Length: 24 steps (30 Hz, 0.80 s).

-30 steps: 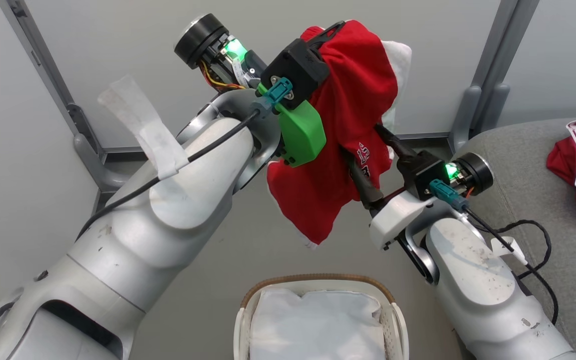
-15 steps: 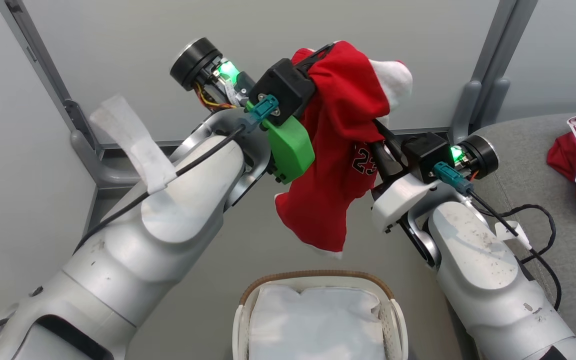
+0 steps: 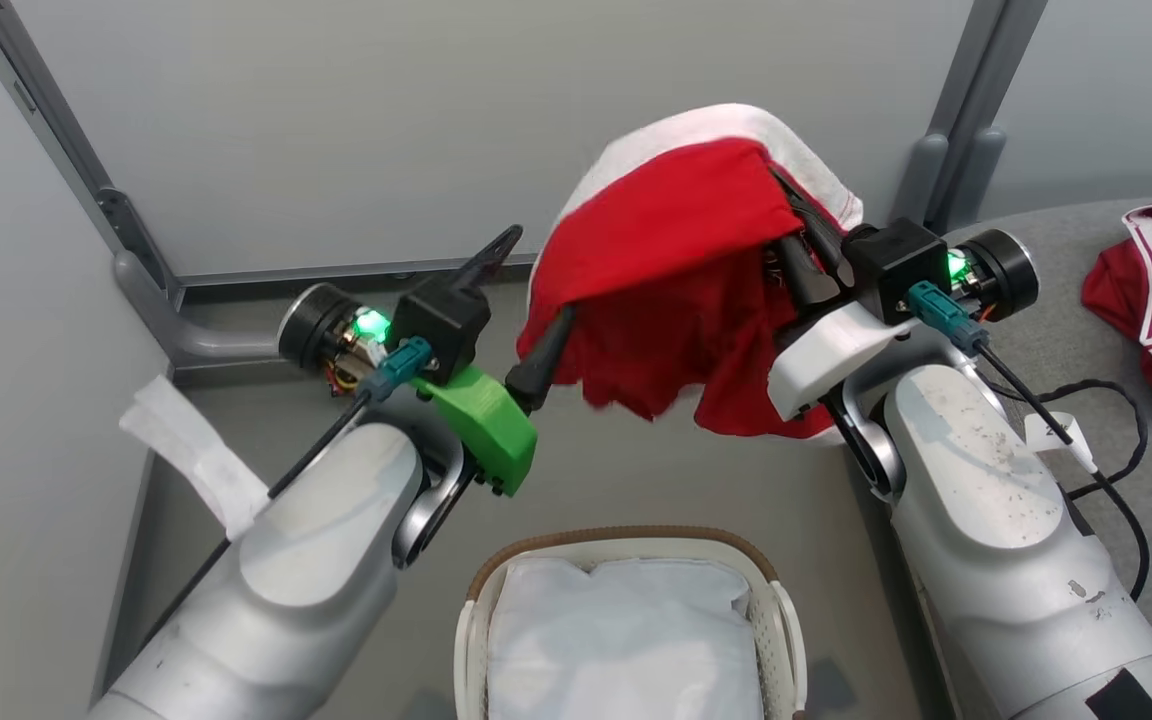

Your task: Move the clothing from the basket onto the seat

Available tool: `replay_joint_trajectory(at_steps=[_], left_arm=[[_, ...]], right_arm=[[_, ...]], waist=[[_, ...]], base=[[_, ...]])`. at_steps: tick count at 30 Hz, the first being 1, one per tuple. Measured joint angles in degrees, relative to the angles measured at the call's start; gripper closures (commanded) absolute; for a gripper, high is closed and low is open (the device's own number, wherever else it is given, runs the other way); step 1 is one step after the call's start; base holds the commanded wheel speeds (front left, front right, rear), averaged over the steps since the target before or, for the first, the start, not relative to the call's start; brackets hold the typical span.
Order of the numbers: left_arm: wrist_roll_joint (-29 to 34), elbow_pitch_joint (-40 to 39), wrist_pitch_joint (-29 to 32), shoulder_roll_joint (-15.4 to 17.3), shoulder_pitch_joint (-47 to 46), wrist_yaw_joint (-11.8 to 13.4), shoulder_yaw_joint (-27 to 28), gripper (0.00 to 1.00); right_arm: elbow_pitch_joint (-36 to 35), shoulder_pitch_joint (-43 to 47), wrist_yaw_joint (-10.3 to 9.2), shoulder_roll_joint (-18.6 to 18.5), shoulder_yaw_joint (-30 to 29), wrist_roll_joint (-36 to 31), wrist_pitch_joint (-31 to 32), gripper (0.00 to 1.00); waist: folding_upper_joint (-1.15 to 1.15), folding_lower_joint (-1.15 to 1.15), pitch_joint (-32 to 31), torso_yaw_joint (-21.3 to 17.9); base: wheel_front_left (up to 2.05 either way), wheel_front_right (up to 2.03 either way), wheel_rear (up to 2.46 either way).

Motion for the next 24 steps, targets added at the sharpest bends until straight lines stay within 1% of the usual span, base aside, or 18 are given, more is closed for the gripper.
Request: replay_joint_trajectory(at_steps=[4,8,12,17,24], left_arm=[[-1.33,-0.99,-1.79,0.44,5.42,1.40,1.85,0.00],[-1.83,-1.64,-2.11,0.43,10.98,2.08,3.15,0.00],[-2.00,-3.54,-2.37,-0.30,14.67,2.08,5.34,0.00],[-0.22,-4.86,-2.45,-0.99,18.27,1.45,7.73,0.00],[2.01,-5.13,-2.46,-1.53,20.20,0.52,10.83,0.00]], right_arm=[[-0.32,0.00,0.00,0.01,-0.34,-0.33,0.01,1.00],[-1.02,0.21,0.00,0.01,-1.41,-0.89,0.01,1.00],[-1.47,1.01,0.00,0.01,-2.46,-1.22,0.01,1.00],[-2.12,1.88,0.00,0.02,-3.02,-1.27,0.01,1.00],[-2.65,2.09,0.00,0.03,-3.74,-1.53,0.01,1.00]], waist=[[0.00,0.00,0.22,-0.81],[0.00,0.00,0.57,-1.69],[0.00,0.00,0.96,-2.50],[0.00,0.00,1.80,-3.63],[0.00,0.00,3.00,-5.36]], base=[[0.00,0.00,0.00],[0.00,0.00,0.00],[0.00,0.00,0.00],[0.00,0.00,0.00],[0.00,0.00,0.00]])
